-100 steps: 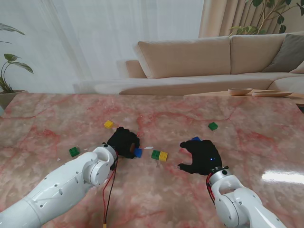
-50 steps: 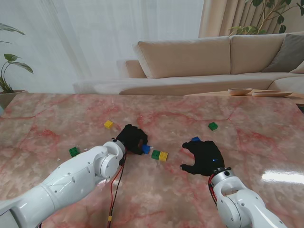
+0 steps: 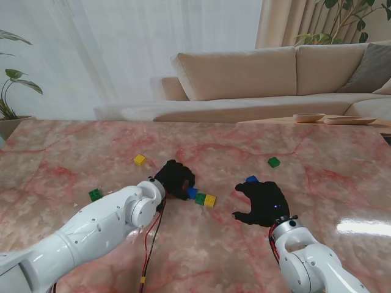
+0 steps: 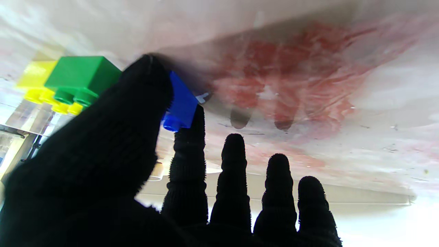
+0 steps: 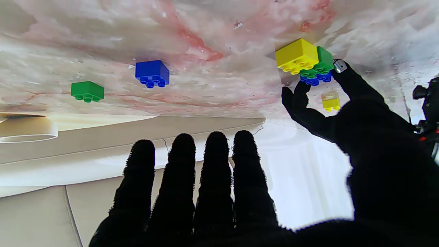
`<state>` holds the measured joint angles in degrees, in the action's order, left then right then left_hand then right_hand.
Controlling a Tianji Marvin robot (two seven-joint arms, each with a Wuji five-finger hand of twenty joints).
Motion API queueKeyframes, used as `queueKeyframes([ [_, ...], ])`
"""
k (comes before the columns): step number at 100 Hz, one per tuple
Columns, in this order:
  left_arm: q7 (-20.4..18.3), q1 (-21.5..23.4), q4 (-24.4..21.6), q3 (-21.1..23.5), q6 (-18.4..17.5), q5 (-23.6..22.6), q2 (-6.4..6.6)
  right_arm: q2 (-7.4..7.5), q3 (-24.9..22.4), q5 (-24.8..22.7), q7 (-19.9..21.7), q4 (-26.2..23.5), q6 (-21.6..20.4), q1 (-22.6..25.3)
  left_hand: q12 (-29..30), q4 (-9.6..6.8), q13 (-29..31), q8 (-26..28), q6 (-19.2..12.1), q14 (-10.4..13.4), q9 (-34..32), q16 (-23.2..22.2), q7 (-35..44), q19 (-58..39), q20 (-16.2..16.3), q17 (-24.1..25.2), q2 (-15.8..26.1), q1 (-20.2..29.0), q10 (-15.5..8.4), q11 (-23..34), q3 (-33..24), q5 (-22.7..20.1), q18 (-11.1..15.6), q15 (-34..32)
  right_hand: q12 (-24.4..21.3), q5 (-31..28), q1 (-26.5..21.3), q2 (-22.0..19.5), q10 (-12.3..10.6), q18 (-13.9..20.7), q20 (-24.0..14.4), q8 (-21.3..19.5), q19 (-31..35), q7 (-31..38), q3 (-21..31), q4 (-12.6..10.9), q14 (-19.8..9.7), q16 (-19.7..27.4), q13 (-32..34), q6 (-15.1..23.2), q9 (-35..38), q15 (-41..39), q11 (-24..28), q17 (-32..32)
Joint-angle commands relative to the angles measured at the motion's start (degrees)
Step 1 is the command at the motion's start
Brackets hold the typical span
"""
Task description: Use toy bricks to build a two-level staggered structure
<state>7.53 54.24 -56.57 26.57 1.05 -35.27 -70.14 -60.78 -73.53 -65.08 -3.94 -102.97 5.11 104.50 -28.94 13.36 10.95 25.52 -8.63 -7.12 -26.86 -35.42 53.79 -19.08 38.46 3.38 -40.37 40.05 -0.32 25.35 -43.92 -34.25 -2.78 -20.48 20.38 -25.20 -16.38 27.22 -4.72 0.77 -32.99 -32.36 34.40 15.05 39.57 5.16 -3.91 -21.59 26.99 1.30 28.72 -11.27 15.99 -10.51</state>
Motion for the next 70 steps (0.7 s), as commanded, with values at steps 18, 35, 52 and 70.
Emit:
queueKeyframes([
  [18, -0.99, 0.49, 1.31, -1.30, -0.87, 0.22, -0.28, -0.09, -0.18, 0.30, 0.74, 0.01, 0.44, 0.69, -0.65, -1.80, 0.23, 1.40, -6.17, 0.46, -0.03, -0.32, 7.57, 0.40, 0.49, 0.81, 3.85, 2.05, 0.12, 0.25, -4.39, -7.83, 0.01, -0.53, -0.11, -0.13, 0.56, -0.67, 0.55, -0.88, -1.08, 0.52, -0.43, -0.19, 1.47, -1.10, 0.26, 0.32, -1.42, 0.37, 0.26, 0.34, -0.91, 0.36],
  [35, -1.61, 0.66, 0.75, -1.31, -1.13, -0.40, 0.27, -0.09, -0.04, 0.50, 0.70, 0.15, 0.39, 0.56, -0.59, -1.76, 0.29, 1.61, -6.46, 0.51, -0.04, -0.26, 7.59, 0.58, 0.57, 0.79, 3.68, 2.09, 0.01, 0.10, -4.74, -7.83, -0.02, -0.41, -0.12, -0.17, 0.58, -0.69, 0.55, -0.87, -1.08, 0.51, -0.42, -0.18, 1.50, -1.09, 0.22, 0.31, -1.38, 0.39, 0.30, 0.32, -0.91, 0.34],
  [52, -2.24, 0.86, 0.06, -1.25, -1.29, -1.03, 0.80, -0.11, 0.04, 0.57, 0.60, 0.19, 0.39, 0.49, -0.56, -1.69, 0.37, 1.89, -6.69, 0.53, -0.14, -0.26, 7.62, 0.79, 0.64, 0.82, 3.41, 1.99, 0.02, 0.04, -5.07, -7.80, -0.02, -0.39, -0.12, -0.17, 0.59, -0.73, 0.53, -0.86, -1.09, 0.51, -0.42, -0.16, 1.53, -1.08, 0.24, 0.32, -1.41, 0.40, 0.23, 0.34, -0.92, 0.34],
  [70, -2.52, 1.18, -0.04, -1.12, -1.45, -1.26, 1.12, -0.11, 0.03, 0.56, 0.61, 0.13, 0.33, 0.49, -0.53, -1.56, 0.28, 1.94, -6.78, 0.46, 0.00, -0.27, 7.32, 0.98, 0.72, 0.90, 3.20, 1.78, 0.03, -0.07, -5.10, -7.46, -0.04, -0.35, -0.12, -0.15, 0.53, -0.70, 0.55, -0.90, -1.09, 0.51, -0.40, -0.18, 1.58, -1.07, 0.24, 0.32, -1.42, 0.40, 0.28, 0.35, -0.91, 0.33],
])
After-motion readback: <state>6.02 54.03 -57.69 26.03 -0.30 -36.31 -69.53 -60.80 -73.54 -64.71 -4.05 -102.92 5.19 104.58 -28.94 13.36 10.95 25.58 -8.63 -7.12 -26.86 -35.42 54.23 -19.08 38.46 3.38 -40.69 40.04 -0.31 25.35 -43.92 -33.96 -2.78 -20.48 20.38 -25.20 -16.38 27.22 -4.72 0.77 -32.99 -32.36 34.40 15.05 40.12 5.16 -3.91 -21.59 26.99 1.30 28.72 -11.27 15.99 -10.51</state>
